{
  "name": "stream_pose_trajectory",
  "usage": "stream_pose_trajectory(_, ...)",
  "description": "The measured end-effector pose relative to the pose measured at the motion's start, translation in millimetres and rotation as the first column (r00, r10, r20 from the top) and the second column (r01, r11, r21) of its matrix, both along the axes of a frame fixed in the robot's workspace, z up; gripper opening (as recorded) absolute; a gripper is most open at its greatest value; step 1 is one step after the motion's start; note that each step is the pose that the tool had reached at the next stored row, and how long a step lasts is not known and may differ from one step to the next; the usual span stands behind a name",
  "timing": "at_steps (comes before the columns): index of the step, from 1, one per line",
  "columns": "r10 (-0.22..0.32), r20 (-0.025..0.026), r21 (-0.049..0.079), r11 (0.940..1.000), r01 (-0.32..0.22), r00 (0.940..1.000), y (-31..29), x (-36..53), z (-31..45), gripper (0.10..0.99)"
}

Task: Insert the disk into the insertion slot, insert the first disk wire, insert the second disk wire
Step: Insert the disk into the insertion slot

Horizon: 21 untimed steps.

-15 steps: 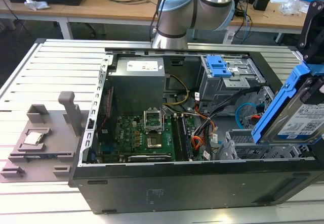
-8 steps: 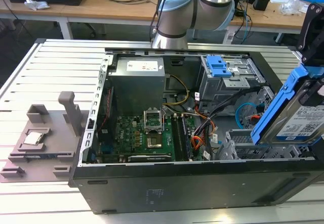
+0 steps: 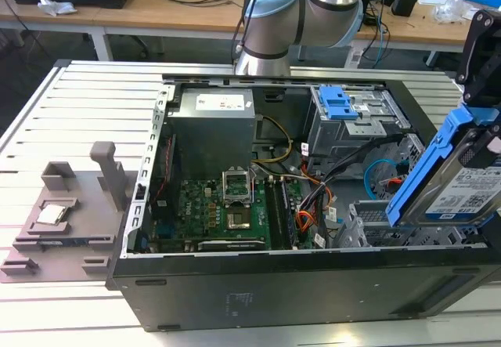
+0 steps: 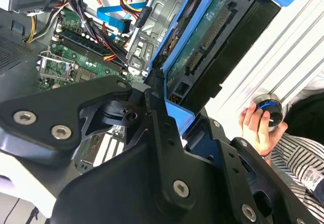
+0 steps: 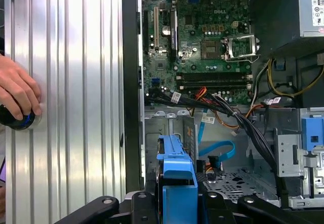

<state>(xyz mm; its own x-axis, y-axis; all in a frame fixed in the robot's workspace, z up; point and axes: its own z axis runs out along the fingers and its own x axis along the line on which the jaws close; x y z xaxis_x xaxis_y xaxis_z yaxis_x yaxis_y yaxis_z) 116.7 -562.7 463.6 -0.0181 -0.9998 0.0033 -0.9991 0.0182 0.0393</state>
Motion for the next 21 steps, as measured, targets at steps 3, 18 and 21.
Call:
stream_pose_trajectory(3, 0.0, 0.0, 0.0, 1.0, 0.0, 1.0, 0.0, -0.1, -1.7, 0.365)
stream_pose_trajectory(18, 0.0, 0.0, 0.0, 1.0, 0.0, 1.0, 13.3, -13.7, -8.4, 0.365)
stream_pose_trajectory(21, 0.0, 0.0, 0.0, 1.0, 0.0, 1.0, 16.5, -18.2, -11.0, 0.365)
